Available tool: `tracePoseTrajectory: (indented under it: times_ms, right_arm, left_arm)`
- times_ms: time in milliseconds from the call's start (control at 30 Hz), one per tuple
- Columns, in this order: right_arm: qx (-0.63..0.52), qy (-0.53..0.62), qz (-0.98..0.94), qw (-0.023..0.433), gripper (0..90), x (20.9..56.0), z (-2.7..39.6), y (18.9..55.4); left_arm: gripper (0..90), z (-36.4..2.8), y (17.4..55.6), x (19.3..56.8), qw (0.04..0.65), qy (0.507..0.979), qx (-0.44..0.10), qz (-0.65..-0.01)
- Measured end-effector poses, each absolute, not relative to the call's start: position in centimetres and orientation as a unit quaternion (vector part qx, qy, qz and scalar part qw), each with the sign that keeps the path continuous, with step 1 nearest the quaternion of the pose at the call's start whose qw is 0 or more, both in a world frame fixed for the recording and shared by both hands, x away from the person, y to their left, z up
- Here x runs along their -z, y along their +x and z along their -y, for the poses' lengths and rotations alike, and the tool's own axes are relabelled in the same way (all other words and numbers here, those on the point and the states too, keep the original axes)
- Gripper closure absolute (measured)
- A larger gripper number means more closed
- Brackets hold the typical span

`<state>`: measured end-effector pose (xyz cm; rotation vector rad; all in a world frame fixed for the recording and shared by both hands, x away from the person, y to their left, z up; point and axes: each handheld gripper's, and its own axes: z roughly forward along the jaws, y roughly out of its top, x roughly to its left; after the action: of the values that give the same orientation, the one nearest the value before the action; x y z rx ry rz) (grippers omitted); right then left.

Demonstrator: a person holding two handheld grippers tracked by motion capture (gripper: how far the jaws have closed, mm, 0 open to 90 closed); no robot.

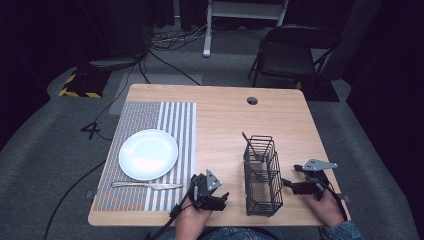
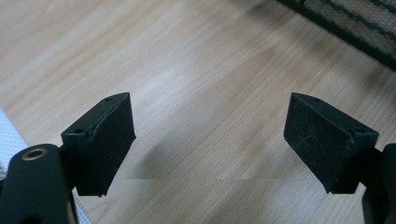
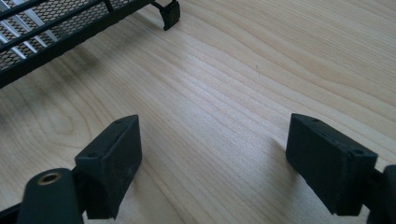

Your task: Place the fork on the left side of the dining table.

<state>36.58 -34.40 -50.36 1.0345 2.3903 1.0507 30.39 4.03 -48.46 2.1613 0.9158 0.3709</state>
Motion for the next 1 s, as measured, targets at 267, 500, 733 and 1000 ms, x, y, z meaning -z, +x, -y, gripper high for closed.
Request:
tracePoseTrajectory:
  times_ms: [267, 500, 733, 1000]
  right_arm:
    - [-0.369, 0.363, -0.839, 0.166, 18.6, 50.4, 34.4, 36.6]
    - [-0.369, 0.363, -0.839, 0.166, 18.6, 50.4, 34.4, 36.6]
    - [-0.369, 0.363, -0.839, 0.166, 18.6, 50.4, 34.4, 36.6]
    - [-0.369, 0.363, -0.839, 0.166, 18.6, 50.4, 34.4, 36.6]
  left_arm:
    - [21.1, -4.9, 30.5, 46.4, 0.409, 0.829, -0.129, -0.358]
    - [25.8, -5.5, 30.8, 43.6, 0.413, 0.832, -0.119, -0.351]
    - [25.8, -5.9, 31.6, 40.8, 0.422, 0.829, -0.125, -0.345]
    - [21.5, -5.7, 32.4, 38.8, 0.446, 0.815, -0.14, -0.342]
